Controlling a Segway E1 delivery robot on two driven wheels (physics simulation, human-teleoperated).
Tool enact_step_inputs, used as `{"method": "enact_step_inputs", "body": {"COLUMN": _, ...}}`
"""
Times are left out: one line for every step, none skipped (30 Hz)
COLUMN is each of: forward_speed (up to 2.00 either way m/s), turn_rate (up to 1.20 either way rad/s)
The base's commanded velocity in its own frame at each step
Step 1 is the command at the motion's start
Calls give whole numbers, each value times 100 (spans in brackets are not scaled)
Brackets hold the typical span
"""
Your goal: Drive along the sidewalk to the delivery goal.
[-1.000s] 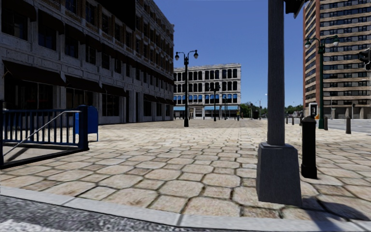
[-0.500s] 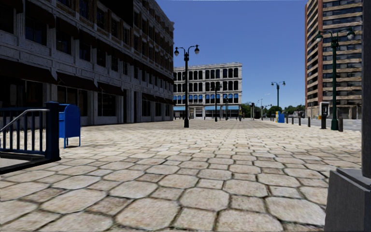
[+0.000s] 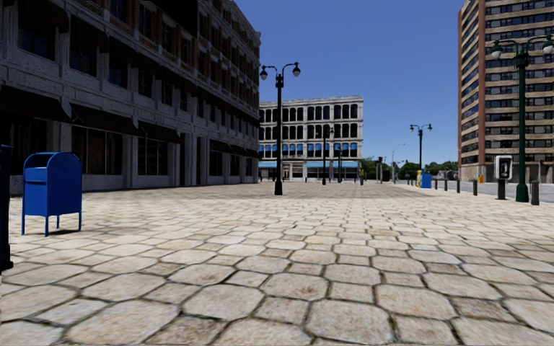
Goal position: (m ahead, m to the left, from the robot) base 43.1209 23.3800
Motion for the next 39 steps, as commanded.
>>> {"method": "enact_step_inputs", "body": {"forward_speed": 200, "turn_rate": -24}}
{"method": "enact_step_inputs", "body": {"forward_speed": 200, "turn_rate": -41}}
{"method": "enact_step_inputs", "body": {"forward_speed": 200, "turn_rate": -65}}
{"method": "enact_step_inputs", "body": {"forward_speed": 200, "turn_rate": -90}}
{"method": "enact_step_inputs", "body": {"forward_speed": 200, "turn_rate": -90}}
{"method": "enact_step_inputs", "body": {"forward_speed": 200, "turn_rate": -120}}
{"method": "enact_step_inputs", "body": {"forward_speed": 200, "turn_rate": -120}}
{"method": "enact_step_inputs", "body": {"forward_speed": 200, "turn_rate": -120}}
{"method": "enact_step_inputs", "body": {"forward_speed": 200, "turn_rate": -120}}
{"method": "enact_step_inputs", "body": {"forward_speed": 200, "turn_rate": -120}}
{"method": "enact_step_inputs", "body": {"forward_speed": 200, "turn_rate": -120}}
{"method": "enact_step_inputs", "body": {"forward_speed": 200, "turn_rate": -120}}
{"method": "enact_step_inputs", "body": {"forward_speed": 200, "turn_rate": -120}}
{"method": "enact_step_inputs", "body": {"forward_speed": 200, "turn_rate": -82}}
{"method": "enact_step_inputs", "body": {"forward_speed": 200, "turn_rate": -1}}
{"method": "enact_step_inputs", "body": {"forward_speed": 200, "turn_rate": -1}}
{"method": "enact_step_inputs", "body": {"forward_speed": 200, "turn_rate": 0}}
{"method": "enact_step_inputs", "body": {"forward_speed": 200, "turn_rate": 0}}
{"method": "enact_step_inputs", "body": {"forward_speed": 200, "turn_rate": 0}}
{"method": "enact_step_inputs", "body": {"forward_speed": 200, "turn_rate": 0}}
{"method": "enact_step_inputs", "body": {"forward_speed": 200, "turn_rate": 0}}
{"method": "enact_step_inputs", "body": {"forward_speed": 200, "turn_rate": 0}}
{"method": "enact_step_inputs", "body": {"forward_speed": 200, "turn_rate": 0}}
{"method": "enact_step_inputs", "body": {"forward_speed": 200, "turn_rate": 0}}
{"method": "enact_step_inputs", "body": {"forward_speed": 200, "turn_rate": 0}}
{"method": "enact_step_inputs", "body": {"forward_speed": 200, "turn_rate": 0}}
{"method": "enact_step_inputs", "body": {"forward_speed": 200, "turn_rate": 0}}
{"method": "enact_step_inputs", "body": {"forward_speed": 200, "turn_rate": 0}}
{"method": "enact_step_inputs", "body": {"forward_speed": 200, "turn_rate": 0}}
{"method": "enact_step_inputs", "body": {"forward_speed": 200, "turn_rate": 0}}
{"method": "enact_step_inputs", "body": {"forward_speed": 200, "turn_rate": 0}}
{"method": "enact_step_inputs", "body": {"forward_speed": 200, "turn_rate": 0}}
{"method": "enact_step_inputs", "body": {"forward_speed": 200, "turn_rate": 0}}
{"method": "enact_step_inputs", "body": {"forward_speed": 200, "turn_rate": 0}}
{"method": "enact_step_inputs", "body": {"forward_speed": 200, "turn_rate": 0}}
{"method": "enact_step_inputs", "body": {"forward_speed": 200, "turn_rate": 0}}
{"method": "enact_step_inputs", "body": {"forward_speed": 200, "turn_rate": 0}}
{"method": "enact_step_inputs", "body": {"forward_speed": 200, "turn_rate": 0}}
{"method": "enact_step_inputs", "body": {"forward_speed": 200, "turn_rate": 0}}
